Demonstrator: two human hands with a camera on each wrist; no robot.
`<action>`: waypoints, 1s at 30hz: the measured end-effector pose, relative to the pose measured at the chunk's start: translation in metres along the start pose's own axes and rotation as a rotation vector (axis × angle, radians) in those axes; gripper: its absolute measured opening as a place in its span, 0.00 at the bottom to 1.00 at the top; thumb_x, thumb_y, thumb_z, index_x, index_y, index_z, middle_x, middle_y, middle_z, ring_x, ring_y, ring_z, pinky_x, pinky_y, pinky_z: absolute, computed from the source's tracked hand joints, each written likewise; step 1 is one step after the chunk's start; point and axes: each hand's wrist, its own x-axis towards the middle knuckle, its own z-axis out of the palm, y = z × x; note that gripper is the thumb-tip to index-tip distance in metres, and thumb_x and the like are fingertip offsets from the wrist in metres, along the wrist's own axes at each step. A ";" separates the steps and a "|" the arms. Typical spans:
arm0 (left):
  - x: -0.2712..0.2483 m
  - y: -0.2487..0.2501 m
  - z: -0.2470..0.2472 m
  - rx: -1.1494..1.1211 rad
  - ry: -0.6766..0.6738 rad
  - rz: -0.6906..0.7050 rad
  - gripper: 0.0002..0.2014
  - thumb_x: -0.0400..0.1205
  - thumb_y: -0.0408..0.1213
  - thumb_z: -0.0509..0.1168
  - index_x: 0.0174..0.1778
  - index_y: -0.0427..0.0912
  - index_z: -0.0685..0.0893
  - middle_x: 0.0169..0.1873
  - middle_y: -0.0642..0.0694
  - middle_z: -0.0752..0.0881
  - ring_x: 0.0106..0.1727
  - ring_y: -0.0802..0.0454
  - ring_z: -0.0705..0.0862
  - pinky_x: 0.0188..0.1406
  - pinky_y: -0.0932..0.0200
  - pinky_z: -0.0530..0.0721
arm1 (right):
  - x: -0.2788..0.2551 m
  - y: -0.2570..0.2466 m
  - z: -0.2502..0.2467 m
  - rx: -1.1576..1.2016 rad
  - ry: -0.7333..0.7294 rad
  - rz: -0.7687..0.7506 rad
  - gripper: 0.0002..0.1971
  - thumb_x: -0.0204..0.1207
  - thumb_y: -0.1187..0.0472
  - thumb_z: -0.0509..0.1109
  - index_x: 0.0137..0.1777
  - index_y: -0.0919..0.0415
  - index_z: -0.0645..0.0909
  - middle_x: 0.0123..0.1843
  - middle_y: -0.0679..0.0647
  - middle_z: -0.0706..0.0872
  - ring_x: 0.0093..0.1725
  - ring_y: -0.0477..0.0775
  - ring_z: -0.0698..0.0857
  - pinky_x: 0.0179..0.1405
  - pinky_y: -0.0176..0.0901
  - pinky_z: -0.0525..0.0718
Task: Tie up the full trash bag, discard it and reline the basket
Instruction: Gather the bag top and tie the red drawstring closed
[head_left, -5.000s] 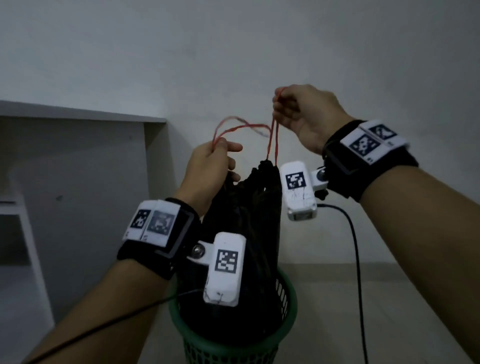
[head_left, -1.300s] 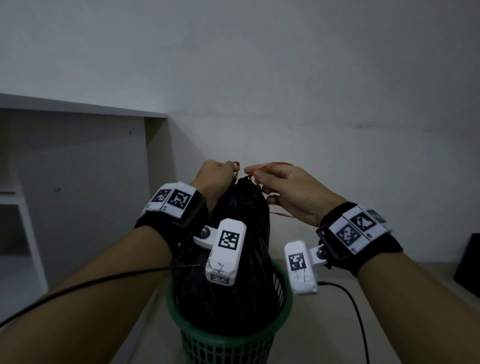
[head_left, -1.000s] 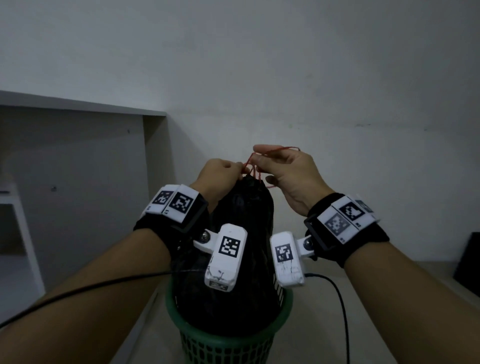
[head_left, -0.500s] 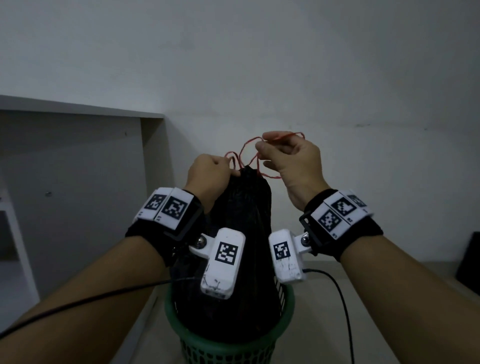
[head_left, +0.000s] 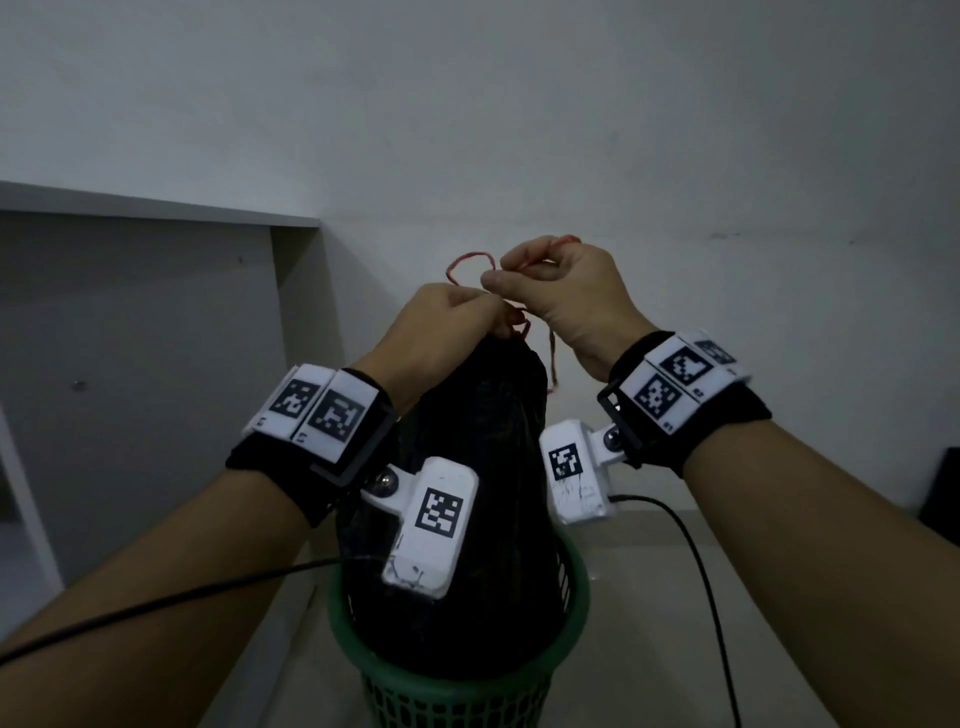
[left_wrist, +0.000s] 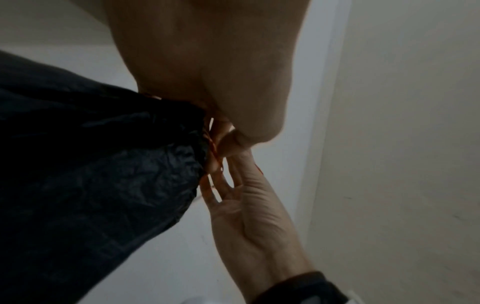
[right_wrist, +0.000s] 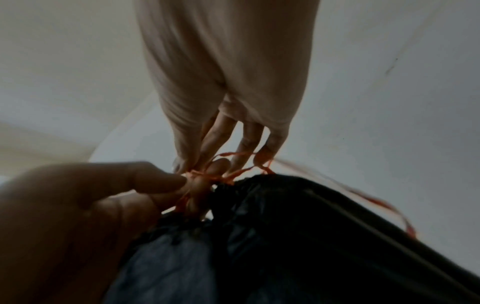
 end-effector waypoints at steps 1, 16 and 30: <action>0.000 -0.001 0.000 0.047 0.011 0.015 0.12 0.80 0.44 0.66 0.38 0.44 0.92 0.34 0.54 0.91 0.34 0.64 0.86 0.37 0.70 0.81 | 0.001 -0.001 -0.001 -0.006 -0.008 -0.001 0.12 0.67 0.73 0.81 0.45 0.66 0.82 0.36 0.59 0.90 0.34 0.50 0.90 0.36 0.36 0.87; 0.007 -0.018 -0.015 -0.018 0.067 -0.029 0.12 0.86 0.38 0.62 0.52 0.41 0.91 0.42 0.46 0.93 0.47 0.50 0.90 0.60 0.52 0.86 | -0.005 0.013 -0.023 -0.293 -0.141 -0.004 0.08 0.77 0.65 0.75 0.54 0.59 0.91 0.42 0.54 0.93 0.40 0.44 0.86 0.37 0.35 0.82; 0.002 -0.004 -0.047 0.101 -0.218 -0.043 0.10 0.78 0.39 0.74 0.49 0.37 0.92 0.47 0.40 0.93 0.47 0.54 0.89 0.52 0.63 0.85 | -0.019 0.016 -0.008 -0.339 -0.365 0.090 0.09 0.81 0.68 0.67 0.57 0.61 0.87 0.50 0.51 0.91 0.45 0.34 0.87 0.43 0.22 0.81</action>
